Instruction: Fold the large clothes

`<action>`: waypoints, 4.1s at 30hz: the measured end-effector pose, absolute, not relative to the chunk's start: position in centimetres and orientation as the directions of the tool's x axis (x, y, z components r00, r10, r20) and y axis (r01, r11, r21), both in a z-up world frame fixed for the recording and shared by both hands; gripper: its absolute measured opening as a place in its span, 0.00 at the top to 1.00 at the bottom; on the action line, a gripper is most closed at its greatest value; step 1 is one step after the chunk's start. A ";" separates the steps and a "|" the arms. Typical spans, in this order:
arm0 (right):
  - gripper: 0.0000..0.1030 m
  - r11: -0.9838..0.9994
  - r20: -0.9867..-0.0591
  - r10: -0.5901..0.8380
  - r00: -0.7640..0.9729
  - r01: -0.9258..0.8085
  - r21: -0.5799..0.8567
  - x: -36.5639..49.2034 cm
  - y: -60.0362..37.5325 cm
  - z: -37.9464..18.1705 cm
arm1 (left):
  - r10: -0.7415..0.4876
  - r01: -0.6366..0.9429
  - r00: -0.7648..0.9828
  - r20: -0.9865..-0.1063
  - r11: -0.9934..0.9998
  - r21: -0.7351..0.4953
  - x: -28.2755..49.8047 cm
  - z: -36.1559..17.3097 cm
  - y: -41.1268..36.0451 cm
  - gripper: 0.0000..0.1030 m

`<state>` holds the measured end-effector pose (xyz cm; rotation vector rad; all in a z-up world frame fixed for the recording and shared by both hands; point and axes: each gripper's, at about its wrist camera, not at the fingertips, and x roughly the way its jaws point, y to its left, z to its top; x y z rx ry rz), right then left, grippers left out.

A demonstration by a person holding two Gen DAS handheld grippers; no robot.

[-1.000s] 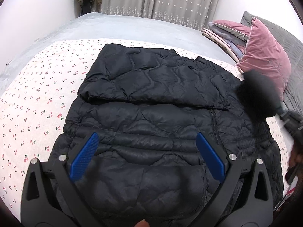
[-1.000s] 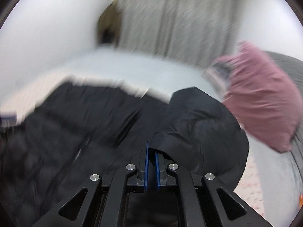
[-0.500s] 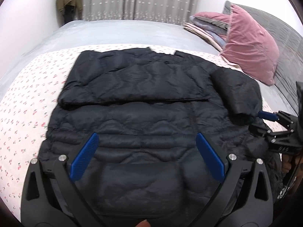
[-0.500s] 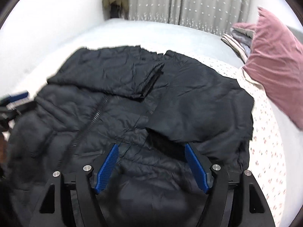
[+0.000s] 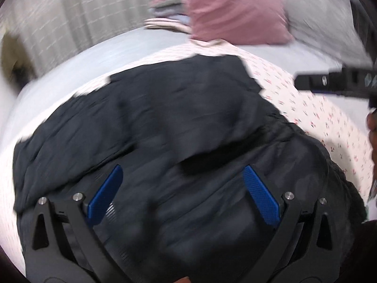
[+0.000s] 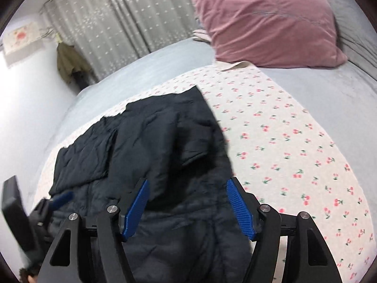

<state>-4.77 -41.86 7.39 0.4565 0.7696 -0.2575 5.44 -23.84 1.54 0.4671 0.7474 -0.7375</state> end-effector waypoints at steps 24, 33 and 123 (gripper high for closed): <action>0.33 0.816 -0.738 -0.071 0.671 0.464 0.344 -5.0 -45.7 6.1 | -0.332 0.275 0.648 -0.685 0.941 -0.197 18.5 6.7 -7.2 0.57; 0.33 0.861 -0.766 -0.147 0.626 0.462 0.212 -1.9 -46.1 4.6 | -0.482 0.208 0.503 -0.718 0.873 -0.441 20.2 1.0 -1.4 0.48; 0.22 0.982 -0.753 -0.118 0.647 0.188 0.008 -10.2 -34.1 7.0 | -0.357 0.216 0.523 -0.774 0.934 -0.285 3.8 2.5 11.9 0.09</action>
